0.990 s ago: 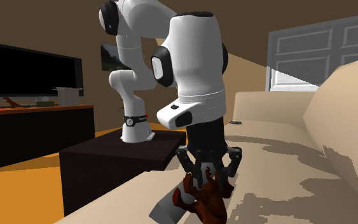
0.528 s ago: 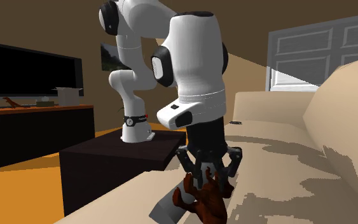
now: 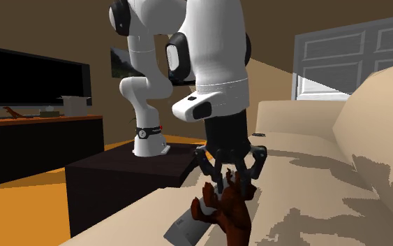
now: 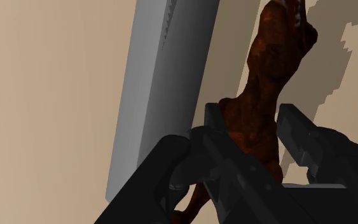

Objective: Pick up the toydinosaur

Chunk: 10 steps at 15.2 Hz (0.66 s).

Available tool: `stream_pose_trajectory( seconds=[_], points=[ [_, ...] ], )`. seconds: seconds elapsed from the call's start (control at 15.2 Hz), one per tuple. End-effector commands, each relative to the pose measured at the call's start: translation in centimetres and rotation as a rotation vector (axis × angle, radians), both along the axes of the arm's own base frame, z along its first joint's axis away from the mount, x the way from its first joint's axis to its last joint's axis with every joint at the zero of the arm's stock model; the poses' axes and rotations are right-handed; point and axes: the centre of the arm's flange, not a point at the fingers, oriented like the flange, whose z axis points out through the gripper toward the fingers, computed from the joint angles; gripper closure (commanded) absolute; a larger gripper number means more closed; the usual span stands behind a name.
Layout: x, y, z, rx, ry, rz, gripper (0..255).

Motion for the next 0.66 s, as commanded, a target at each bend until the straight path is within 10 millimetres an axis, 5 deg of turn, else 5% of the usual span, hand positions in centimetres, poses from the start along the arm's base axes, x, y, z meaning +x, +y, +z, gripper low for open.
stream_pose_trajectory(
  seconds=[0.0,0.59],
  points=[
    [-0.2,-0.1,1.1,0.000,0.000,0.000,255],
    [-0.2,-0.1,4.9,0.000,0.000,0.000,255]
  ],
)
